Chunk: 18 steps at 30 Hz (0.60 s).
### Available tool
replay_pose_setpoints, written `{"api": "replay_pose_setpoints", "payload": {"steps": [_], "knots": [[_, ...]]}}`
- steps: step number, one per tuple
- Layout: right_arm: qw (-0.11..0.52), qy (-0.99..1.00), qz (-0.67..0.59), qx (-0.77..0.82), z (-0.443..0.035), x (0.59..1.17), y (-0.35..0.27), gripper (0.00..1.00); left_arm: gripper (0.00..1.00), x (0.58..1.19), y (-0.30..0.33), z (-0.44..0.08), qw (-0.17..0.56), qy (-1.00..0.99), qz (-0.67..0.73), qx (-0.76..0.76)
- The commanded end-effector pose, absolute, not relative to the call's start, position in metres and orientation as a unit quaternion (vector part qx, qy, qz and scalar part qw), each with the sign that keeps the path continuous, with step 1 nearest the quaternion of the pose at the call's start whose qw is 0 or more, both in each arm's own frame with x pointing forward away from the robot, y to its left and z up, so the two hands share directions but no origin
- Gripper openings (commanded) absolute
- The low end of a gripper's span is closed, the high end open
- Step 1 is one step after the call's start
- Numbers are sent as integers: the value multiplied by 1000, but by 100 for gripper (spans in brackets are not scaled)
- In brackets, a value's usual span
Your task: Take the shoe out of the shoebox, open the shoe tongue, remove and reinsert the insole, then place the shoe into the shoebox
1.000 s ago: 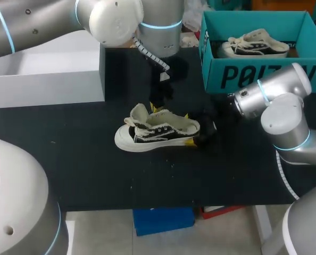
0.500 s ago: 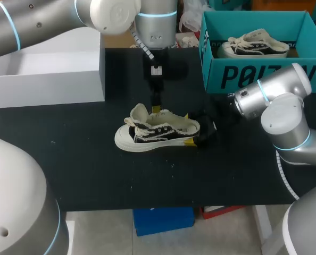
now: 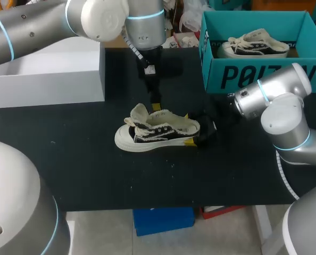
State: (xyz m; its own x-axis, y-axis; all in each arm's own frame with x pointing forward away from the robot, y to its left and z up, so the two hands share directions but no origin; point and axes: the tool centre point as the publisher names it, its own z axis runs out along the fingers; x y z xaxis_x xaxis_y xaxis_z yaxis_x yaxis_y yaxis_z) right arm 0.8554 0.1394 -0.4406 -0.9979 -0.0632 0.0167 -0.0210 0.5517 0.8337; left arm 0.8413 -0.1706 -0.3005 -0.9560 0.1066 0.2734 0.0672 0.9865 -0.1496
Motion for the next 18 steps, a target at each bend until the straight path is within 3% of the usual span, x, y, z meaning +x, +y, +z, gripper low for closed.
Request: {"api": "replay_pose_setpoints", "payload": {"steps": [1, 18], "knots": [[22, -881, -472, 23, -443, 857, 139, 0, 0, 841, -170, -302, 141, -986, 72, -45], [22, -881, -472, 23, -443, 857, 139, 0, 0, 843, -182, -324, 164, -982, 80, -49]]}}
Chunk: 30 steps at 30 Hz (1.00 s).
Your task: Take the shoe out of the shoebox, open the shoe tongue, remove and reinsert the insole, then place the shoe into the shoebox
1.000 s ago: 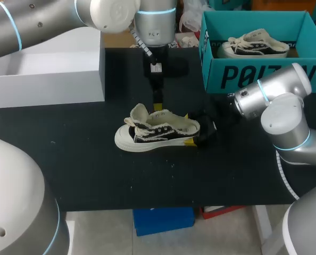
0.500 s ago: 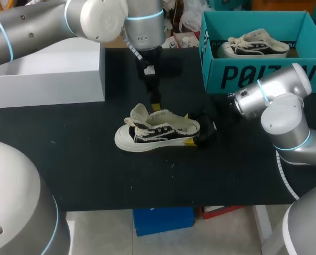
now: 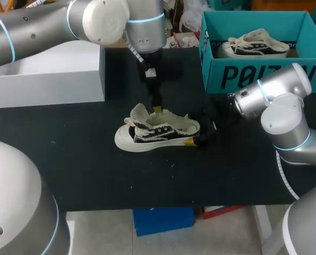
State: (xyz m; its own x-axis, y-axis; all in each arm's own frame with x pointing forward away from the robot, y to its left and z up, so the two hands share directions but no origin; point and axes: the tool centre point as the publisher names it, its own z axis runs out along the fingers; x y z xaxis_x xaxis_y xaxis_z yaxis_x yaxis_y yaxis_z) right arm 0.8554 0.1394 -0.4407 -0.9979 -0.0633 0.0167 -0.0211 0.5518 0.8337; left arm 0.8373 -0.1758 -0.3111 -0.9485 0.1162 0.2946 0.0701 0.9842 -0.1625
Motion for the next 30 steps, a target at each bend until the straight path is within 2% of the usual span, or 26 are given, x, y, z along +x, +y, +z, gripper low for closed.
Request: {"api": "replay_pose_setpoints", "payload": {"steps": [1, 13, 30], "knots": [[22, -881, -472, 23, -443, 857, 139, 0, 0, 843, -183, -326, 165, -982, 78, -49], [22, -881, -472, 23, -443, 857, 139, 0, 0, 839, -197, -346, 186, -979, 71, -49], [22, -881, -472, 23, -443, 857, 139, 0, 0, 840, -202, -344, 192, -978, 69, -48]]}}
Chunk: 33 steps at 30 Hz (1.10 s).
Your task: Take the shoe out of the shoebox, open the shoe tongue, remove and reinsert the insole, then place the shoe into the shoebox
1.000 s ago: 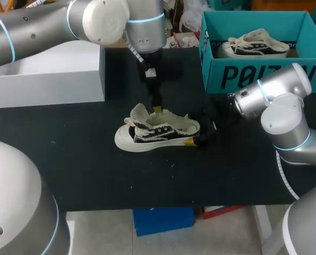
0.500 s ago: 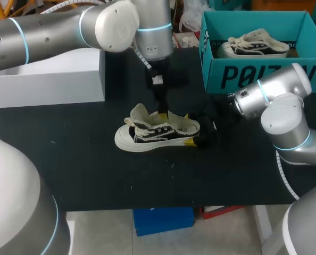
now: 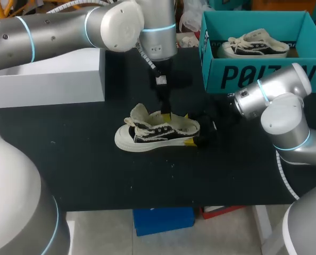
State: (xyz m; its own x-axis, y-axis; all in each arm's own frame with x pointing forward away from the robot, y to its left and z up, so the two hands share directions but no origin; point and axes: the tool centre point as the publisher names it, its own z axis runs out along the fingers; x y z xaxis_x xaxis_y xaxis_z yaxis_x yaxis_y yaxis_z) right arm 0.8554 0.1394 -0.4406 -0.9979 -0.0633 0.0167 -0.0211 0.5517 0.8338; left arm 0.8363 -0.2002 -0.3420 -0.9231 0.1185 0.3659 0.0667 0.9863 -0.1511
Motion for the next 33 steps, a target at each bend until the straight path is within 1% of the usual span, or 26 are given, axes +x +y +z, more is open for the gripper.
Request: {"api": "replay_pose_setpoints", "payload": {"steps": [1, 19, 33], "knots": [[22, -881, -472, 23, -443, 857, 139, 0, 0, 841, -202, -345, 194, -978, 68, -44], [22, -881, -472, 23, -443, 857, 139, 0, 0, 830, -207, -379, 229, -971, 63, -34], [22, -881, -472, 23, -443, 857, 139, 0, 0, 814, -214, -402, 232, -971, 52, -17]]}}
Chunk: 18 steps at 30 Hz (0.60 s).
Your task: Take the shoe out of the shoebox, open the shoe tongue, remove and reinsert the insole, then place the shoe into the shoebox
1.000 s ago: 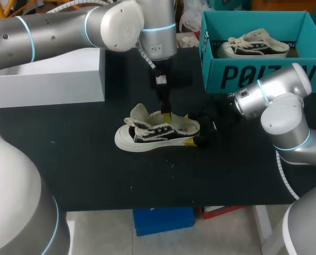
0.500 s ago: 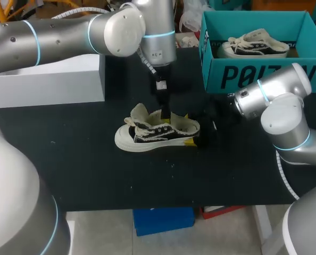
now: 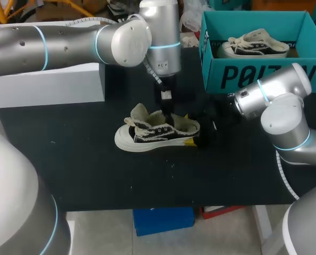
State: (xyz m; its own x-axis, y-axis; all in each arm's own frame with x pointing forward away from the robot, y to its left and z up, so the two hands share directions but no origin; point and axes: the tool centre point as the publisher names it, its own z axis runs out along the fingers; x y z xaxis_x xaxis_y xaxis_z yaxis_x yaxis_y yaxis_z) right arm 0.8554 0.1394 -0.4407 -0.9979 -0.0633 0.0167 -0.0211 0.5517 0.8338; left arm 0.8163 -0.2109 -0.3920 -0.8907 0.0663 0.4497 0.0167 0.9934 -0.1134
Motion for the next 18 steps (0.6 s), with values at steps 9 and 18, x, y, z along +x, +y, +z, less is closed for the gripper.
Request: {"api": "replay_pose_setpoints", "payload": {"steps": [9, 18], "knots": [[22, -881, -472, 23, -443, 857, 139, 0, 0, 807, -217, -413, 230, -972, 49, -8], [22, -881, -472, 23, -443, 857, 139, 0, 0, 805, -213, -422, 225, -974, 42, 7]]}}
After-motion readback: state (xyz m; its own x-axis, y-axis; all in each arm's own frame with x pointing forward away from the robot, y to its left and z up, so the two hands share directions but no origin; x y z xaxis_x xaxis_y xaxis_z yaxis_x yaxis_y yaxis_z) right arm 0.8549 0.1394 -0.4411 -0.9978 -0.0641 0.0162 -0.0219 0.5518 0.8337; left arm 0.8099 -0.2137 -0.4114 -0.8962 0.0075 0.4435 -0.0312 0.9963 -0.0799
